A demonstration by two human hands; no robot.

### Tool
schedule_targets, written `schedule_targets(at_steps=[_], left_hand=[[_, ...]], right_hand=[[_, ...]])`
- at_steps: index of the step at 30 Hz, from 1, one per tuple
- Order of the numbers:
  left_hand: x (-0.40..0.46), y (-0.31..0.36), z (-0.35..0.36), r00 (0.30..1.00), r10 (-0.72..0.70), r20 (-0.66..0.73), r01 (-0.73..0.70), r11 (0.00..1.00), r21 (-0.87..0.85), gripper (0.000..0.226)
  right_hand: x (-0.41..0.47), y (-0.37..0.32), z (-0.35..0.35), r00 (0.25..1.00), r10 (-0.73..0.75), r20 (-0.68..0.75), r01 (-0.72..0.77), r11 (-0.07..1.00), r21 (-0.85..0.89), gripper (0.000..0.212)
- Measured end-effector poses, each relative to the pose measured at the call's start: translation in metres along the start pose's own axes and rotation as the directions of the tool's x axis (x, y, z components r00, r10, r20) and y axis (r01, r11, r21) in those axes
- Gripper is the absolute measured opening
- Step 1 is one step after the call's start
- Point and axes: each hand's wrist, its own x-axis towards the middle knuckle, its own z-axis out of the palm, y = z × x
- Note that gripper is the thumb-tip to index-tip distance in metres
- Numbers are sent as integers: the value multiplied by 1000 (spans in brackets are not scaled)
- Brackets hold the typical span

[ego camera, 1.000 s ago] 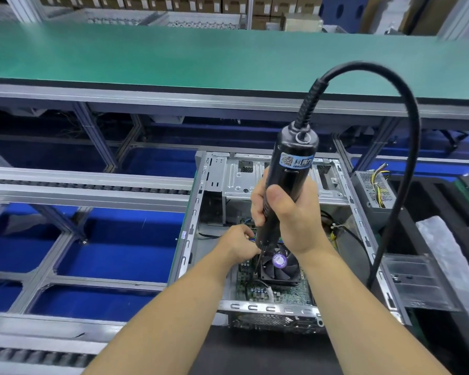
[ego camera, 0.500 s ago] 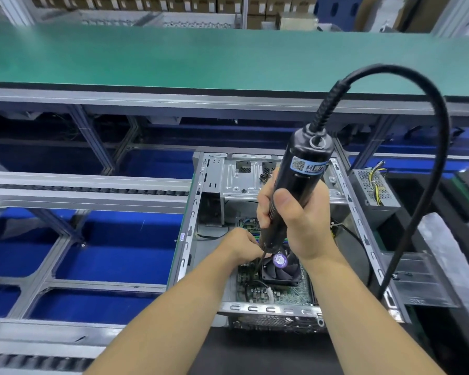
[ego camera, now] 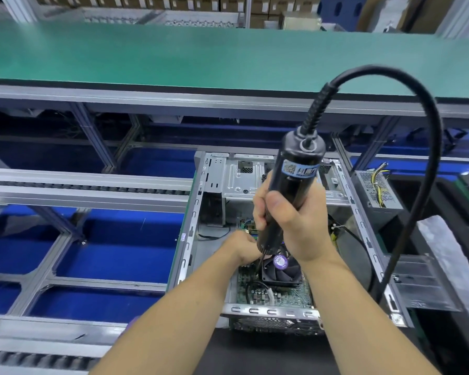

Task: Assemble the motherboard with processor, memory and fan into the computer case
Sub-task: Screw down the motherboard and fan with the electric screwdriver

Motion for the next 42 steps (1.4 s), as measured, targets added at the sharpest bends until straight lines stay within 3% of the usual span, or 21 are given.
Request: schedule_targets(at_steps=[3, 6, 10, 14, 18, 22, 25, 29, 32, 35, 42], left_hand=[[-1, -1, 3, 997, -78, -15, 78, 996, -32, 23], [4, -5, 5, 993, -114, -13, 113, 989, -94, 27], [5, -6, 4, 995, -101, 15, 102, 992, -80, 23], [0, -2, 4, 999, -37, 31, 40, 992, -121, 34], [-2, -6, 5, 998, -63, 7, 63, 980, -191, 27], [-3, -7, 4, 997, -67, 28, 71, 980, -187, 26], [-5, -4, 4, 999, -40, 21, 44, 977, -208, 25], [-7, 3, 3, 999, -34, 25, 37, 989, -142, 21], [-9, 6, 2, 996, -92, -13, 89, 986, -140, 27], [-6, 4, 2, 991, -134, -18, 129, 975, -181, 50], [-6, 4, 2, 988, -153, -19, 147, 972, -181, 50]], right_hand=[[0, -1, -6, 997, 39, -65, -36, 998, 54, 28], [0, 0, -9, 996, 39, -85, -32, 996, 85, 41], [-3, 1, -8, 999, 12, -48, -9, 998, 61, 36], [-3, 2, -5, 1000, 27, 13, -28, 999, 24, 31], [1, 8, 0, 977, 29, -211, -39, 998, -47, 40], [2, 8, -3, 998, 45, -39, -43, 998, 47, 36], [4, 8, -3, 998, 61, -8, -60, 996, 73, 36], [1, 9, -2, 998, 61, 17, -62, 997, 52, 60], [-1, 6, -4, 996, 49, -81, -48, 999, 10, 59], [0, 4, -5, 971, 23, -236, -32, 999, -35, 50], [-5, -1, -1, 969, -1, -246, -14, 998, -59, 53]])
